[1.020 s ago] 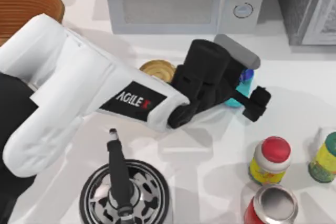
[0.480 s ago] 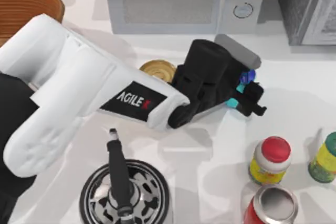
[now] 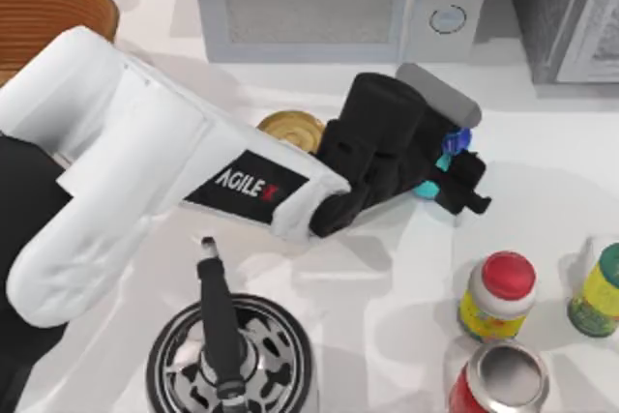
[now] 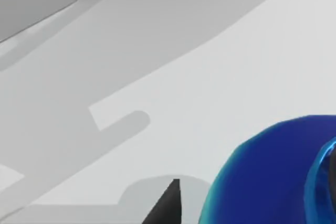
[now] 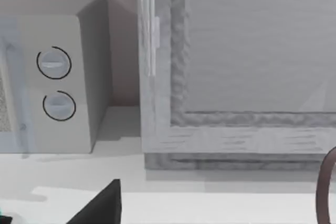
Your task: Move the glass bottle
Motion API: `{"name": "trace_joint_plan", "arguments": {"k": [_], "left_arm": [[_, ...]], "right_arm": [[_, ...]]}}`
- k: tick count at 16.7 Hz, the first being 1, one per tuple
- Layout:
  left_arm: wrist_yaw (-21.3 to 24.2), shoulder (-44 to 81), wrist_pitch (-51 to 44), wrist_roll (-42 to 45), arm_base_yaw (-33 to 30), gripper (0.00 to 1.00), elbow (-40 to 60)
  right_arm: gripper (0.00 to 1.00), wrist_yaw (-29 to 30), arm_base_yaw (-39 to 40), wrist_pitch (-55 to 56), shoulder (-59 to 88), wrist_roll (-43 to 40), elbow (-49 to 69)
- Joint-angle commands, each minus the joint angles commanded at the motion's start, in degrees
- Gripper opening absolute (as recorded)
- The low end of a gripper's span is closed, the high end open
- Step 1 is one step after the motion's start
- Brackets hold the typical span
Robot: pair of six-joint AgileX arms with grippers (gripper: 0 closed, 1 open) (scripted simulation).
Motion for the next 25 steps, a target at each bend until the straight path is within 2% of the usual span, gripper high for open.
{"name": "trace_joint_plan", "arguments": {"k": [5, 10, 13, 18, 22, 25], "left_arm": [[-0.5, -0.8, -0.1, 0.0, 0.0, 0.00, -0.5], [-6.1, -11.8, 0.6, -2.1, 1.1, 0.00, -7.4], [-9.9, -22.7, 3.1, -5.2, 4.9, 0.00, -14.6], [-14.9, -37.3, 5.3, -10.7, 14.9, 0.00, -31.8], [-17.4, -41.5, 4.1, -12.8, 22.0, 0.00, -43.2], [-18.1, -41.9, 3.3, -13.0, 23.8, 0.00, -45.8]], "right_arm": [[1.00, 0.0, 0.0, 0.0, 0.0, 0.0, 0.0], [1.00, 0.0, 0.0, 0.0, 0.0, 0.0, 0.0], [1.00, 0.0, 0.0, 0.0, 0.0, 0.0, 0.0], [1.00, 0.0, 0.0, 0.0, 0.0, 0.0, 0.0], [1.00, 0.0, 0.0, 0.0, 0.0, 0.0, 0.0], [1.00, 0.0, 0.0, 0.0, 0.0, 0.0, 0.0]]}}
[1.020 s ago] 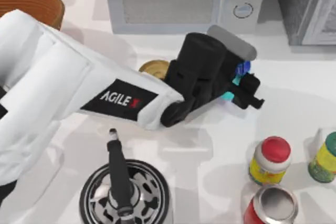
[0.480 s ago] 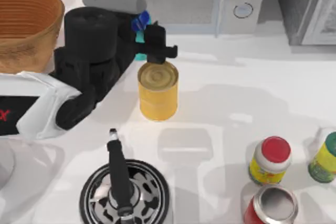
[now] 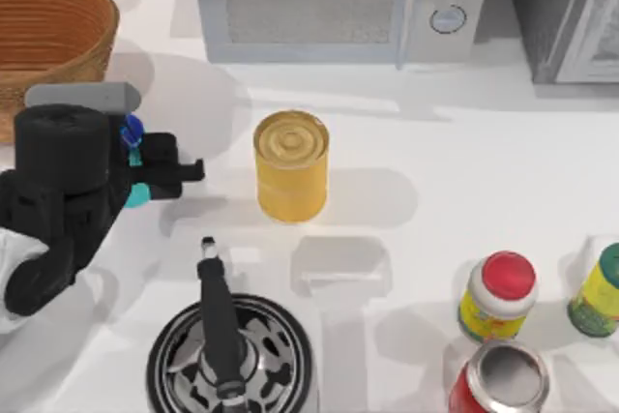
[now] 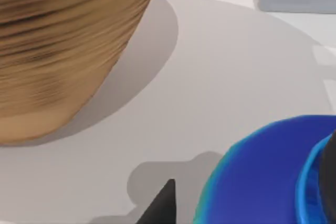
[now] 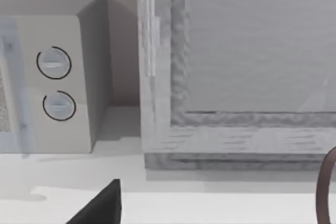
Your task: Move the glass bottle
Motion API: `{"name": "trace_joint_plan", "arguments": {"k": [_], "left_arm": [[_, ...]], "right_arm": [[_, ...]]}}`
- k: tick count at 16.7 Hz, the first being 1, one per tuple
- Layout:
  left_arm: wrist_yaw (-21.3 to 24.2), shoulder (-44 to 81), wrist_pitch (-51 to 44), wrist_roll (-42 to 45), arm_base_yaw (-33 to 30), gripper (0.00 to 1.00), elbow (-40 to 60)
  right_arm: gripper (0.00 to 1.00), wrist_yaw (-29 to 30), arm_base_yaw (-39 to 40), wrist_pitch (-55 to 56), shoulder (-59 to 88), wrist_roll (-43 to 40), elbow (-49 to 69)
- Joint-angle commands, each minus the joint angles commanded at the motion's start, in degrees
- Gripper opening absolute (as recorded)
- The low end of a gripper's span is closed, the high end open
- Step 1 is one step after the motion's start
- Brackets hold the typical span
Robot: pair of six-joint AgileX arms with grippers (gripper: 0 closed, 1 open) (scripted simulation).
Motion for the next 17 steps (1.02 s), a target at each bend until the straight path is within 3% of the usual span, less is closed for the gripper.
{"name": "trace_joint_plan", "arguments": {"k": [8, 17], "left_arm": [[0.4, 3.9, 1.6, 0.6, -0.1, 0.00, 0.4], [2.0, 18.7, 12.9, 1.1, 2.0, 0.00, 5.8]], "right_arm": [[1.00, 0.0, 0.0, 0.0, 0.0, 0.0, 0.0], [1.00, 0.0, 0.0, 0.0, 0.0, 0.0, 0.0]]}}
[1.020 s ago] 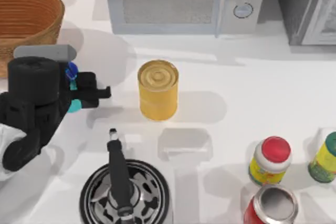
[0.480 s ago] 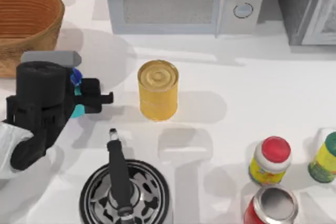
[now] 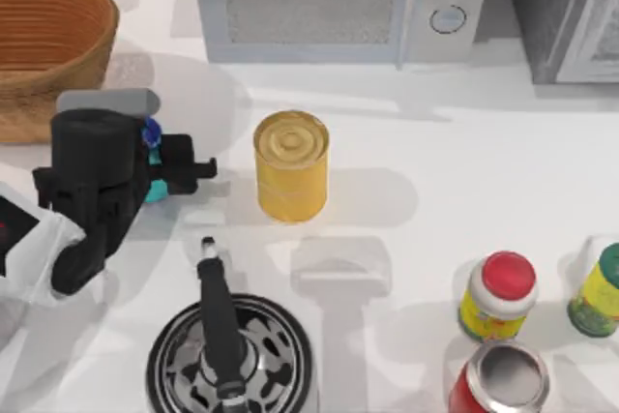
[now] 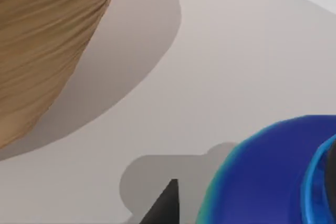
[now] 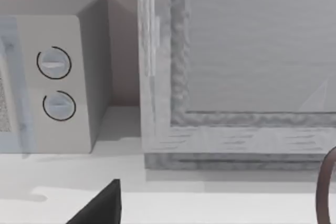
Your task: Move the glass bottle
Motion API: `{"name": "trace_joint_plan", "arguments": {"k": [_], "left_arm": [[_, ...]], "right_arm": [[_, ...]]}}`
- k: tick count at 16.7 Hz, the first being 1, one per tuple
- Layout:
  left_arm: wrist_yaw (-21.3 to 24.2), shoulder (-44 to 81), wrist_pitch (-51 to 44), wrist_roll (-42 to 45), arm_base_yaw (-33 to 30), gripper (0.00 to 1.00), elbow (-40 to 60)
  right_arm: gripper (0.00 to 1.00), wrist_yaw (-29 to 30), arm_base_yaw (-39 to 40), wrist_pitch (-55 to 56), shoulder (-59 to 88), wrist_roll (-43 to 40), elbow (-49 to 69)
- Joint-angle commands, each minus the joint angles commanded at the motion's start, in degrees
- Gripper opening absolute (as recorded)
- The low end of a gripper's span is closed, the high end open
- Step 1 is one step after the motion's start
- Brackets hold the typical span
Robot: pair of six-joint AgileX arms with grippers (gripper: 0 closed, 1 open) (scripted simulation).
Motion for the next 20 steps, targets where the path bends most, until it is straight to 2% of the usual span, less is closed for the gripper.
{"name": "trace_joint_plan", "arguments": {"k": [5, 18, 20], "left_arm": [[0.1, 0.8, 0.7, 0.1, 0.1, 0.00, 0.3], [0.1, 0.8, 0.7, 0.1, 0.1, 0.98, 0.3], [0.1, 0.8, 0.7, 0.1, 0.1, 1.00, 0.3]], "right_arm": [[1.00, 0.0, 0.0, 0.0, 0.0, 0.0, 0.0], [1.00, 0.0, 0.0, 0.0, 0.0, 0.0, 0.0], [1.00, 0.0, 0.0, 0.0, 0.0, 0.0, 0.0]]}}
